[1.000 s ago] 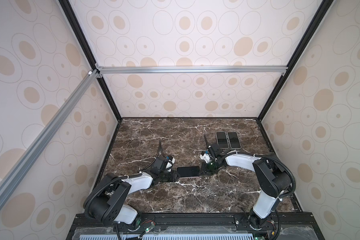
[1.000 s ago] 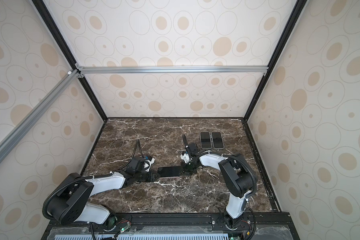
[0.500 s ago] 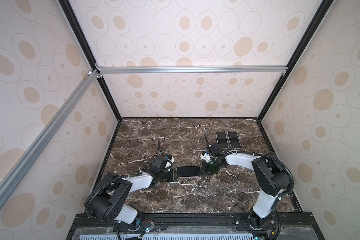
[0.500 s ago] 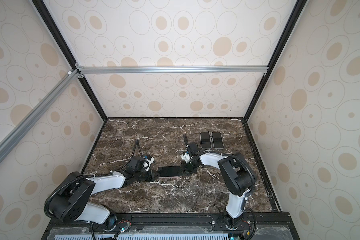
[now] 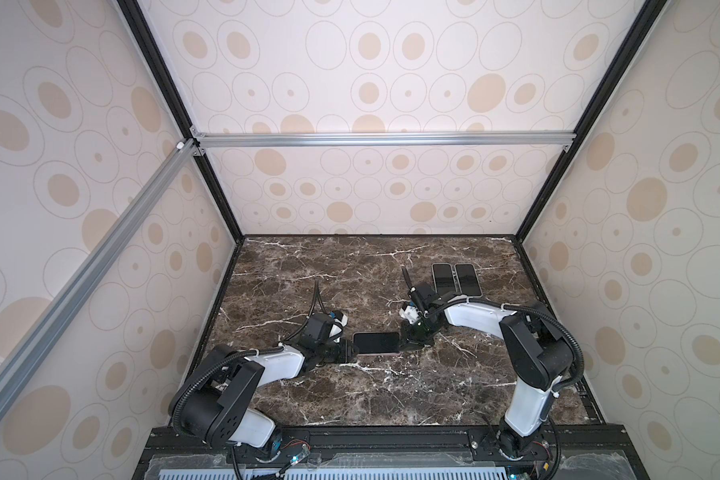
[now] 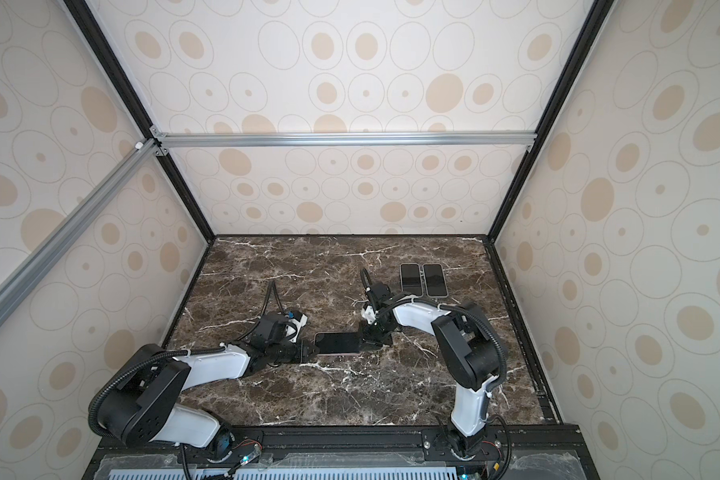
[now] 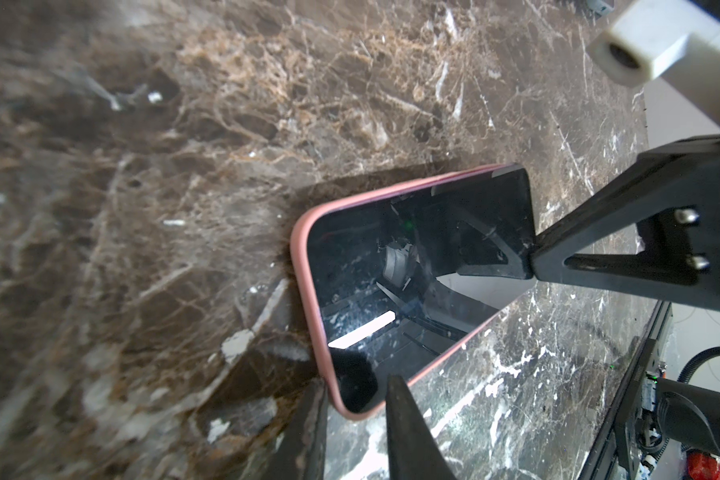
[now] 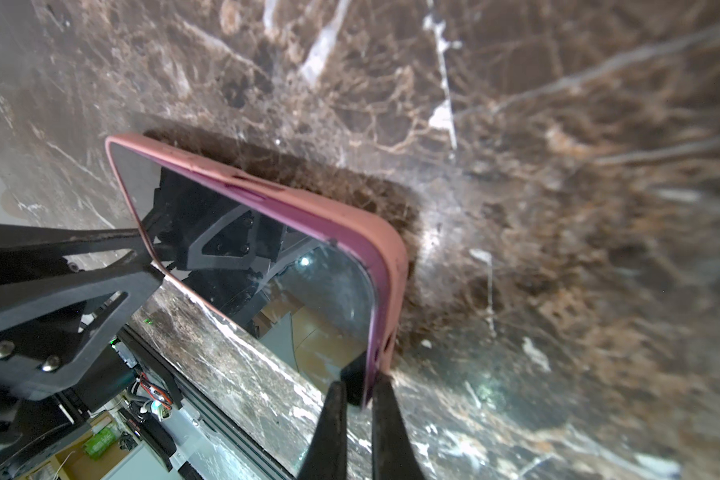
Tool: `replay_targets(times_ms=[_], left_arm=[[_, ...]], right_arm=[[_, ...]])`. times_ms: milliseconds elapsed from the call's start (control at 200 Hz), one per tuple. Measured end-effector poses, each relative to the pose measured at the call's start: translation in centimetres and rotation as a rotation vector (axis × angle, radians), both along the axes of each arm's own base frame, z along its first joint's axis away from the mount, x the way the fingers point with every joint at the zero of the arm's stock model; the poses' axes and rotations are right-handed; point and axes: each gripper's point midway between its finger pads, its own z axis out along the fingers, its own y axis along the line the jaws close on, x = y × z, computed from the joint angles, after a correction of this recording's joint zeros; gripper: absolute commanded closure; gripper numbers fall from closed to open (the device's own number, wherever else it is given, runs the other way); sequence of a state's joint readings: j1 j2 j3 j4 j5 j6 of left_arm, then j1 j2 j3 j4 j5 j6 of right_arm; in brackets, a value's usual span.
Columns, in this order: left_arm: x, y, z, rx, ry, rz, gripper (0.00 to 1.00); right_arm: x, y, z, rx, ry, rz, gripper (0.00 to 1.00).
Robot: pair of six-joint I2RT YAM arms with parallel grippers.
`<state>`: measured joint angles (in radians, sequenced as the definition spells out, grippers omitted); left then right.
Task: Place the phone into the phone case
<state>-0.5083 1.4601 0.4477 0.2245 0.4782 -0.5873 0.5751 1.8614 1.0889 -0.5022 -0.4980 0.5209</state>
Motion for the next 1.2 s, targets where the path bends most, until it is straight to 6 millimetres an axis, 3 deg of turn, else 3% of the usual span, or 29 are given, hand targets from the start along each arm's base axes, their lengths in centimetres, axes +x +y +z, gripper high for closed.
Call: replay_targets(times_ms=[770, 1200], left_arm=[[-0.1, 0.2, 0.1, -0.001, -0.02, 0.008, 0.75], [-1.4, 0.3, 0.0, 0.015, 0.004, -0.01, 0.75]], right_arm=[[-0.3, 0.0, -0.6, -0.243, -0.027, 0.05, 0.93], [-0.4, -0.1, -0.8, -0.394, -0.131, 0.119, 0.93]])
